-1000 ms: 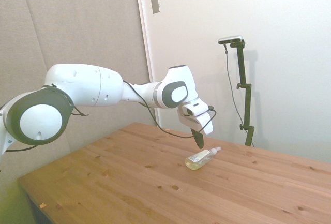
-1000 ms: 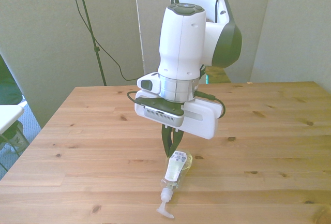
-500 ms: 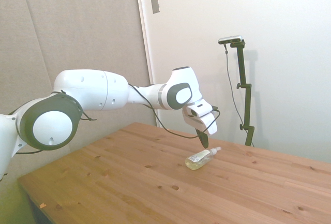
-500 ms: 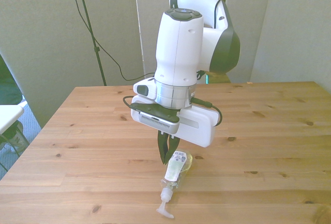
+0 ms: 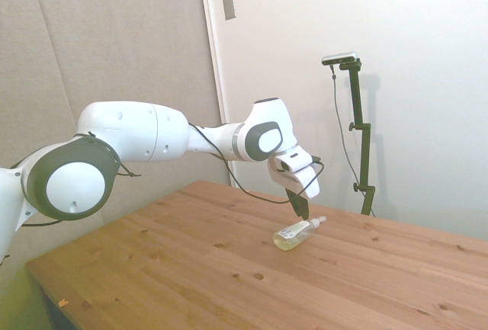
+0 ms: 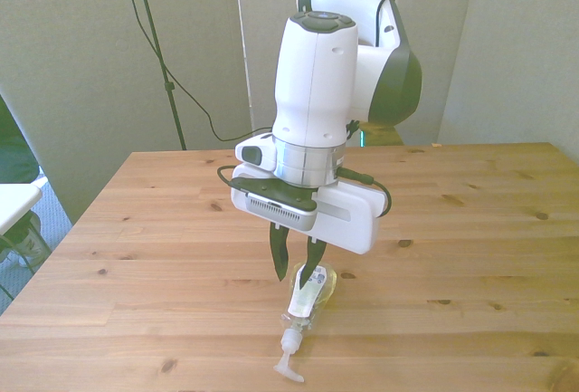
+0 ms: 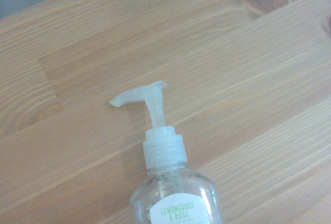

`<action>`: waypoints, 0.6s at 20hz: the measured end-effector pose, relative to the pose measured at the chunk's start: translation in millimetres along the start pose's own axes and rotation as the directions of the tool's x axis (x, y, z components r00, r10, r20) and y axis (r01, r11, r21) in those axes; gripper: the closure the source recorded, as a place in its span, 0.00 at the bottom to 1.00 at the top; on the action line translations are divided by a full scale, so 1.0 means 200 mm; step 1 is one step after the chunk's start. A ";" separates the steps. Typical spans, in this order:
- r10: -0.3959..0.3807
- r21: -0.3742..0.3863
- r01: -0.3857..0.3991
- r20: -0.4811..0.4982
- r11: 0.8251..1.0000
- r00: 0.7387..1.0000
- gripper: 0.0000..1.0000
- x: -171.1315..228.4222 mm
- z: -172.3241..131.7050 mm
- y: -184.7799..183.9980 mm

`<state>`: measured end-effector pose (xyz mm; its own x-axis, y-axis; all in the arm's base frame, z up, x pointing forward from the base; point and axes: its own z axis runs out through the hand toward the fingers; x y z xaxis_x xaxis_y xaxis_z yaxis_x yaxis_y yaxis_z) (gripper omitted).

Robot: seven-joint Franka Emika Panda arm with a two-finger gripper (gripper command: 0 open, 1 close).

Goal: Knock down the sanitizer

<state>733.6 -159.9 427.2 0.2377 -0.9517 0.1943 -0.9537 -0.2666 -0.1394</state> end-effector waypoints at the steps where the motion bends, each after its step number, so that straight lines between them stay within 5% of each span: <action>1: -0.005 0.002 0.005 0.003 1.000 1.000 0.00 -0.01 -0.02 0.00; 12: -0.074 -0.003 0.074 0.050 0.997 0.996 0.00 -0.27 -0.23 0.12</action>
<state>688.8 -108.3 458.1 0.3163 -0.9358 0.1555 -0.9340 -0.3359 -0.1215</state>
